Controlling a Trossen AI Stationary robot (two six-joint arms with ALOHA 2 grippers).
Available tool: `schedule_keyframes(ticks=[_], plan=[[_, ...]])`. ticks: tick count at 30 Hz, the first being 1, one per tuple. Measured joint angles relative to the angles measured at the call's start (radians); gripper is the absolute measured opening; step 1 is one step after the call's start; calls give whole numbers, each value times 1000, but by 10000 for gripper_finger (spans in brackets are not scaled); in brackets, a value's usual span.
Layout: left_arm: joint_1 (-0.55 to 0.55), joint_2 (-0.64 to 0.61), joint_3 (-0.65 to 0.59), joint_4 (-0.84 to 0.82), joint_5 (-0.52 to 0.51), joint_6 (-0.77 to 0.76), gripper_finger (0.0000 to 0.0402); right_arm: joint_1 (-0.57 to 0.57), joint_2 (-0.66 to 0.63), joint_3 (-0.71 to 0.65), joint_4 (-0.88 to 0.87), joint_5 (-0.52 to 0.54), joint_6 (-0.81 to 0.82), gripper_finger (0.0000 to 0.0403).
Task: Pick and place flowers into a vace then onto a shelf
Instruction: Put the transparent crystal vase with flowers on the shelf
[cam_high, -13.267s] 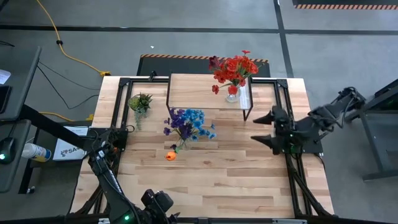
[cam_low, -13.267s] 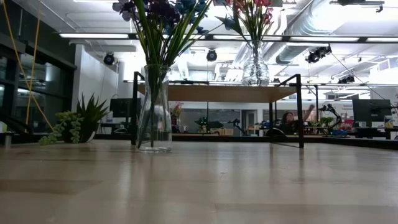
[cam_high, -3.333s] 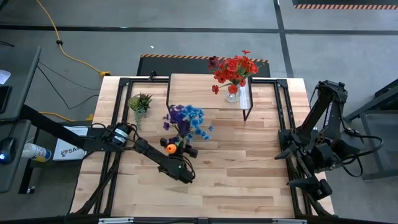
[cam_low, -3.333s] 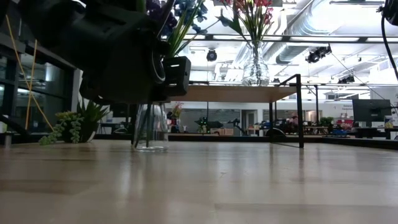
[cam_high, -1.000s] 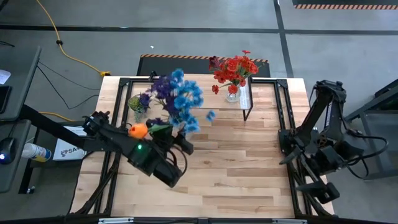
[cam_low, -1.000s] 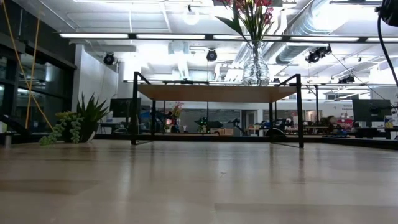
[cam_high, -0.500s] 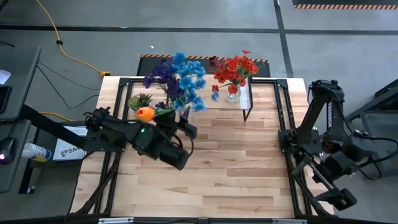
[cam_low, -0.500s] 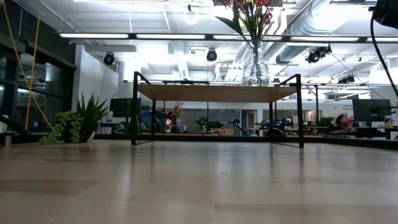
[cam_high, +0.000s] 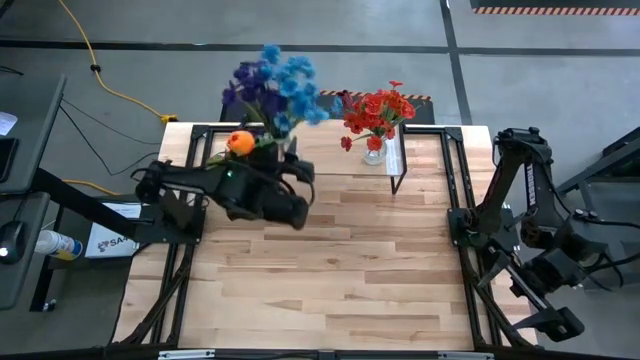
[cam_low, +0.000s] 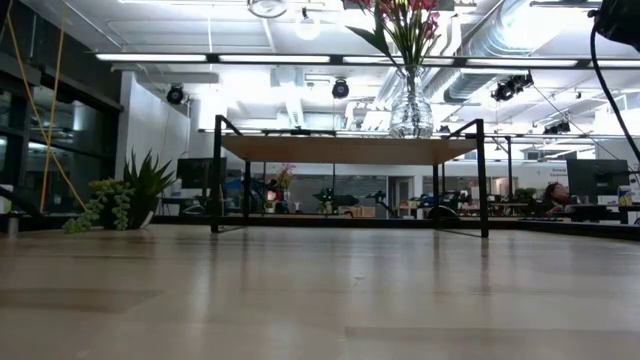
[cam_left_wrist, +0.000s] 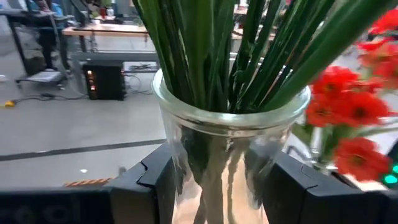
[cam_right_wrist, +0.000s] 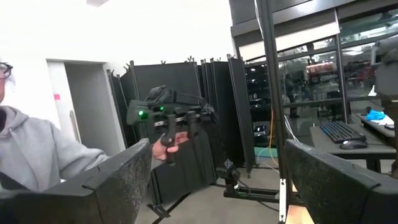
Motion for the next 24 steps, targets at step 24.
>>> schedule_keyframes(ticks=[24], plan=[[159, -199, -2, 3, 100, 309, 209, -1, -75, 0, -1, 13, -126, 351]])
